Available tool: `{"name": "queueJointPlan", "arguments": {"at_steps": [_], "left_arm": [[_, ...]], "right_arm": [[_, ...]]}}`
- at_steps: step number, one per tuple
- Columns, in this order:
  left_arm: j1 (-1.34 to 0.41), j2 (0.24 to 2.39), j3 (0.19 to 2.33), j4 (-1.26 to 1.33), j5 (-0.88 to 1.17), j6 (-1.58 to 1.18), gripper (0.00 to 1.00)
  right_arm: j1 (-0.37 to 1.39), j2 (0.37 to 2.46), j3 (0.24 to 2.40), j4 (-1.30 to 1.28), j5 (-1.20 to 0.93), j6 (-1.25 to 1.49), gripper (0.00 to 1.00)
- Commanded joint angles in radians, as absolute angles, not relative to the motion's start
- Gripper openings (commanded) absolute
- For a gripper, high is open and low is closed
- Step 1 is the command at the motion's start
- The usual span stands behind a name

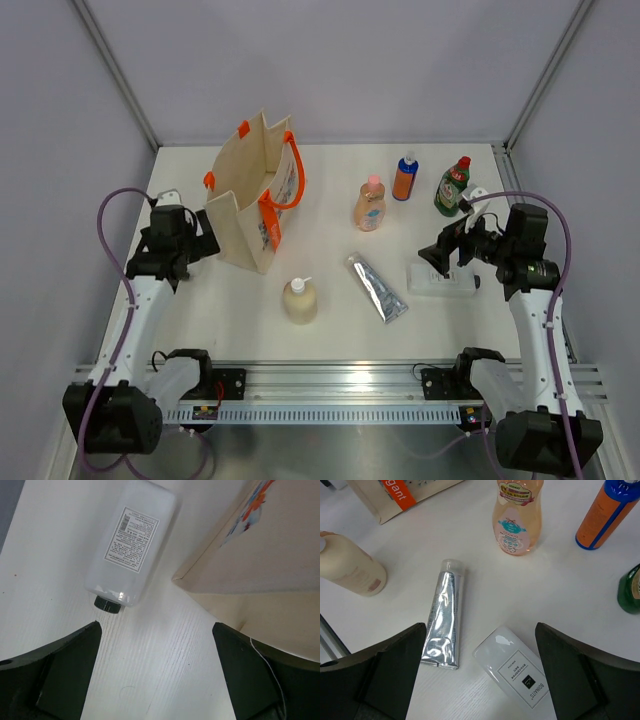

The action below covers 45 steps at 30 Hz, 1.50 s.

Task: Place the personal care products into the canvas bag

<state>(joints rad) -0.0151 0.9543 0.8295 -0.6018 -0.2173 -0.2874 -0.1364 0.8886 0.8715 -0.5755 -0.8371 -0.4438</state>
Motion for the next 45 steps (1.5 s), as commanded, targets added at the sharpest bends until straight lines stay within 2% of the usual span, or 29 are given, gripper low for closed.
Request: {"name": "queueJointPlan", "arguments": {"at_steps": [1,6,13,17,23,30,36,38,41,42,44,45], "left_arm": [[0.003,1.060,0.867,-0.592,-0.221,-0.256,0.99],[0.075,1.127,0.845,-0.513,-0.170,-0.221,0.95],[0.106,1.188,0.761,-0.279,-0.074,-0.121,0.97],[0.141,1.308,0.847,-0.356,-0.092,-0.103,0.97],[0.232,1.380,0.848,-0.301,-0.045,-0.020,0.99],[0.236,1.575,0.962,-0.344,0.092,0.020,0.99],[0.236,1.707,1.022,-0.383,0.022,0.005,0.98],[0.236,1.733,1.044,-0.391,0.005,-0.029,0.93],[0.236,1.770,1.084,-0.414,-0.047,-0.058,0.76],[0.235,1.776,1.097,-0.422,-0.073,-0.070,0.59],[0.236,1.779,1.120,-0.442,-0.083,-0.095,0.45],[0.236,1.770,1.126,-0.446,-0.106,-0.115,0.23]], "right_arm": [[-0.132,0.847,0.874,-0.577,-0.907,-0.508,0.99],[-0.132,0.819,0.865,-0.575,-0.902,-0.506,0.99],[-0.132,0.772,0.848,-0.537,-0.853,-0.491,1.00],[-0.132,0.764,0.844,-0.528,-0.847,-0.489,1.00],[-0.132,0.775,0.842,-0.528,-0.847,-0.492,0.99],[-0.132,0.795,0.842,-0.529,-0.847,-0.491,0.99],[-0.132,0.807,0.841,-0.531,-0.833,-0.499,1.00],[-0.132,0.810,0.839,-0.529,-0.830,-0.499,0.99],[-0.132,0.815,0.838,-0.529,-0.827,-0.499,0.99],[-0.132,0.816,0.838,-0.528,-0.827,-0.499,0.99],[-0.132,0.816,0.836,-0.526,-0.824,-0.499,1.00],[-0.132,0.816,0.835,-0.528,-0.824,-0.500,0.99]]}}
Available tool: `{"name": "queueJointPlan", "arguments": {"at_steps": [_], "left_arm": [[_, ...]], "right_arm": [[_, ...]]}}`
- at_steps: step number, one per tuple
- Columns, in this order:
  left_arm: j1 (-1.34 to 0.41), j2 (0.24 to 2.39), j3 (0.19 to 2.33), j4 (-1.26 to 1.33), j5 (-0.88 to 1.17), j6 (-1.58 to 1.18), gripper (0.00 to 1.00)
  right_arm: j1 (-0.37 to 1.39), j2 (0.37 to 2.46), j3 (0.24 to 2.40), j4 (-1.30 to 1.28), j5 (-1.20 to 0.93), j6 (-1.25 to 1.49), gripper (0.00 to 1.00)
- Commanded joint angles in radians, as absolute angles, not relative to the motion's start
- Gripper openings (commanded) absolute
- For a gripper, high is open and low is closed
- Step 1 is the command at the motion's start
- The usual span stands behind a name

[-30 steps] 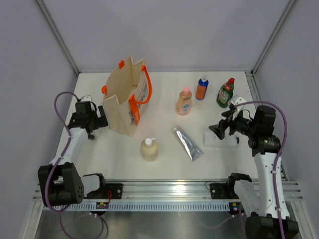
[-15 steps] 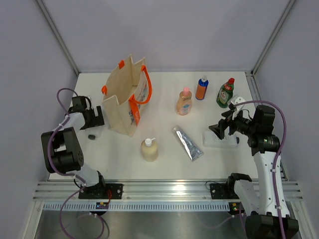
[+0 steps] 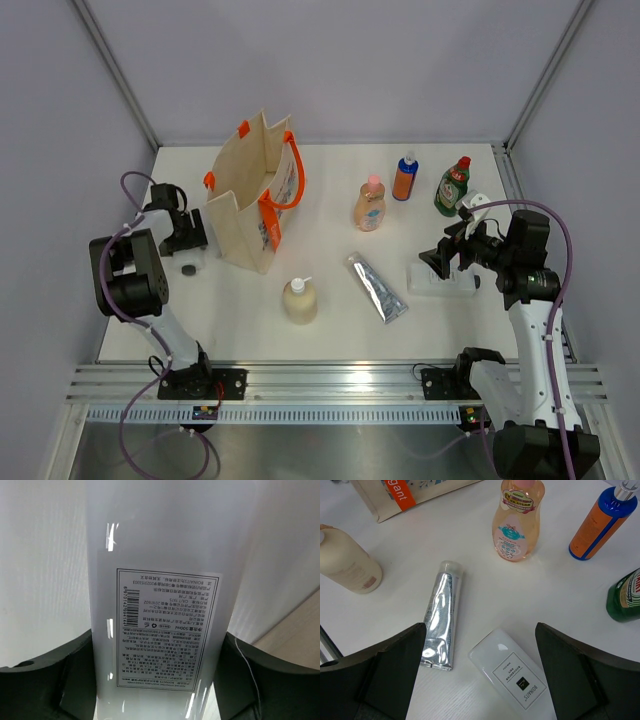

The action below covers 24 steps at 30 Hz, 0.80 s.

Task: Place the personal care products into the canvas bag

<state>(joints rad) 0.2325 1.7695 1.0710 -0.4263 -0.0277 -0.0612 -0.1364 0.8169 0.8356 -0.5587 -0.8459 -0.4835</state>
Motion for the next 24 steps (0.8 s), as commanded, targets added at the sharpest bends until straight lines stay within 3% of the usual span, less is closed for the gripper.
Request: {"name": "queueJointPlan", "arguments": {"at_steps": [1,6,13,22,24], "left_arm": [[0.238,1.758,1.134,-0.463,-0.112,-0.132,0.19],[0.239,1.560,1.095,-0.437,-0.060,-0.215,0.00],[0.235,1.180,1.023,-0.419,-0.086,-0.327,0.00],[0.196,0.904,1.028,-0.258,-0.011,-0.319,0.00],[0.180,0.897,1.083,-0.223,0.108,-0.336,0.00]], "right_arm": [[-0.132,0.816,0.833,-0.525,-0.822,-0.500,1.00],[-0.132,0.815,0.828,-0.525,-0.825,-0.502,1.00],[-0.133,0.825,0.827,-0.532,-0.847,-0.511,1.00],[-0.138,0.836,0.813,-0.537,-0.900,-0.535,1.00],[-0.146,0.835,0.811,-0.537,-0.907,-0.540,0.99]]}}
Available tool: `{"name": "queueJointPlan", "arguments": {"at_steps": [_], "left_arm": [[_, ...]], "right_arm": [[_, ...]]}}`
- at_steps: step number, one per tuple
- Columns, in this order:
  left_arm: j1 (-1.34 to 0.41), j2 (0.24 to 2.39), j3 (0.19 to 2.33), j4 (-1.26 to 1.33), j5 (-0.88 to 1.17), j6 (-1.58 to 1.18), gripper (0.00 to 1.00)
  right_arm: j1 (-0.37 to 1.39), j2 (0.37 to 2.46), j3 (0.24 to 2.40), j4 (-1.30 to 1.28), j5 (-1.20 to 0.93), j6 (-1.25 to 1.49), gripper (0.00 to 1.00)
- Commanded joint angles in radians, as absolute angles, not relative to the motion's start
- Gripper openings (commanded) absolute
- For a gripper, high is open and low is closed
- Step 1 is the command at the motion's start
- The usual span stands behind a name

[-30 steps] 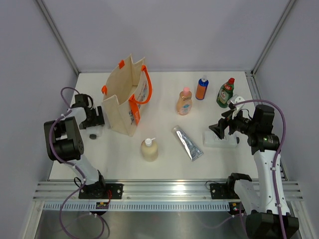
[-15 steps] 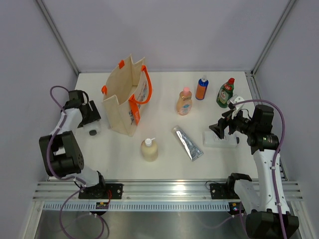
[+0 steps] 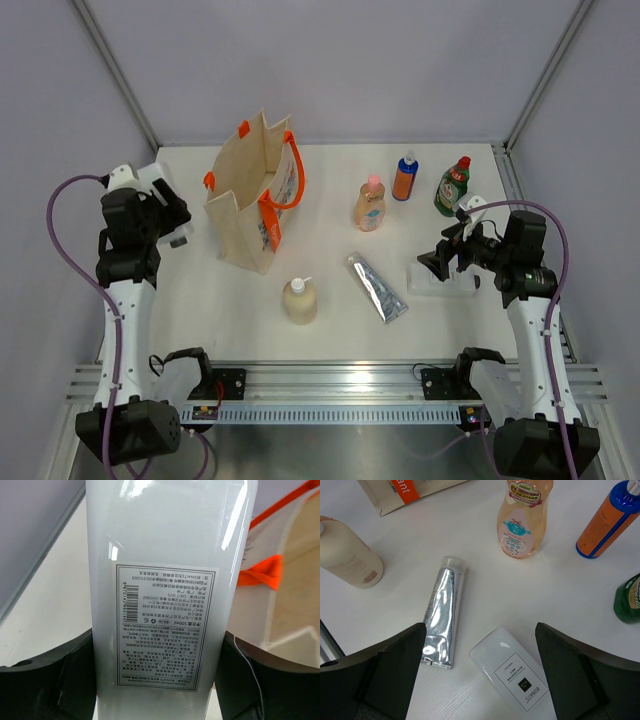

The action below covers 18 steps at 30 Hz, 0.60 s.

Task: Place the personal care products into the canvas bag

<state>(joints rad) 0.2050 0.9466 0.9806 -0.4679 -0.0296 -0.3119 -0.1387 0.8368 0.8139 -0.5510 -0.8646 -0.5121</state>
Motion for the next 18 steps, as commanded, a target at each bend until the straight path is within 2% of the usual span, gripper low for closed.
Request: {"name": "queueJointPlan", "arguments": {"at_steps": [1,5,11,18], "left_arm": [[0.170,0.906,1.104,-0.192,0.148,-0.344,0.00],[0.060,0.991,1.227,-0.192,0.239,-0.336,0.00],[-0.130,1.095,1.344,-0.173,0.173,-0.241,0.00],[-0.155,1.313,1.538,-0.222,0.147,-0.120,0.01]], "right_arm": [[-0.149,0.836,0.810,-0.535,-0.913,-0.541,1.00],[-0.152,0.842,0.807,-0.537,-0.914,-0.548,0.99],[-0.158,0.851,0.805,-0.537,-0.910,-0.551,0.99],[-0.163,0.857,0.805,-0.541,-0.910,-0.555,0.99]]}}
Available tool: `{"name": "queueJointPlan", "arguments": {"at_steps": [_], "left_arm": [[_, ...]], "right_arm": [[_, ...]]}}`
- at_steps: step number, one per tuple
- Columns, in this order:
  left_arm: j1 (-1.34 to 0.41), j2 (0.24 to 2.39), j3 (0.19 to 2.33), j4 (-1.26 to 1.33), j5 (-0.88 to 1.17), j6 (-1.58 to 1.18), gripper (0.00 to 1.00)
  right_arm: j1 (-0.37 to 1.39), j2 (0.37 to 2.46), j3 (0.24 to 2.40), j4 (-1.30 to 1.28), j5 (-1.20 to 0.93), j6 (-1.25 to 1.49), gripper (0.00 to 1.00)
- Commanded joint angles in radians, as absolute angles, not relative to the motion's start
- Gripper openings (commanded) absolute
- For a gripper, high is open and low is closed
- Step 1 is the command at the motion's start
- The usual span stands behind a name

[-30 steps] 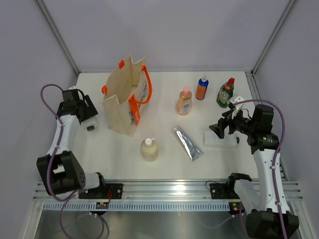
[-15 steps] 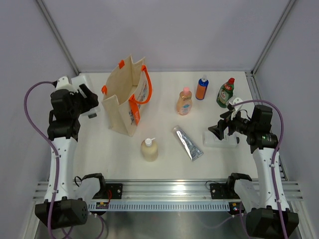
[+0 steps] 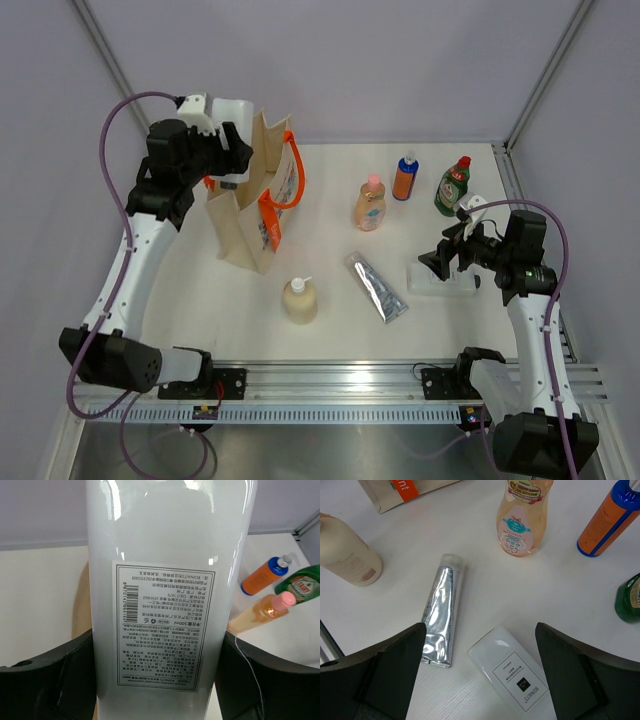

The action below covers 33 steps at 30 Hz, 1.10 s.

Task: Place the personal care products into the canvas bag

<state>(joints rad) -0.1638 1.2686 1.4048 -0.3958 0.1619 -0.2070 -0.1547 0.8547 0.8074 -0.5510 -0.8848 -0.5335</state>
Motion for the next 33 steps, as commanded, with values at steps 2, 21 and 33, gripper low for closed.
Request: {"name": "queueJointPlan", "arguments": {"at_steps": [2,21,33], "left_arm": [[-0.155,1.374,1.587,-0.235,0.149,-0.074,0.02],[-0.158,1.526,1.381,-0.232,0.358,0.058,0.49],[-0.158,1.644,1.410,-0.295,0.256,0.087,0.93]], "right_arm": [[-0.164,0.858,0.805,-0.542,-0.910,-0.555,0.99],[-0.164,0.899,0.815,-0.560,-0.902,-0.572,1.00],[-0.164,0.890,0.816,-0.566,-0.894,-0.578,0.99]]}}
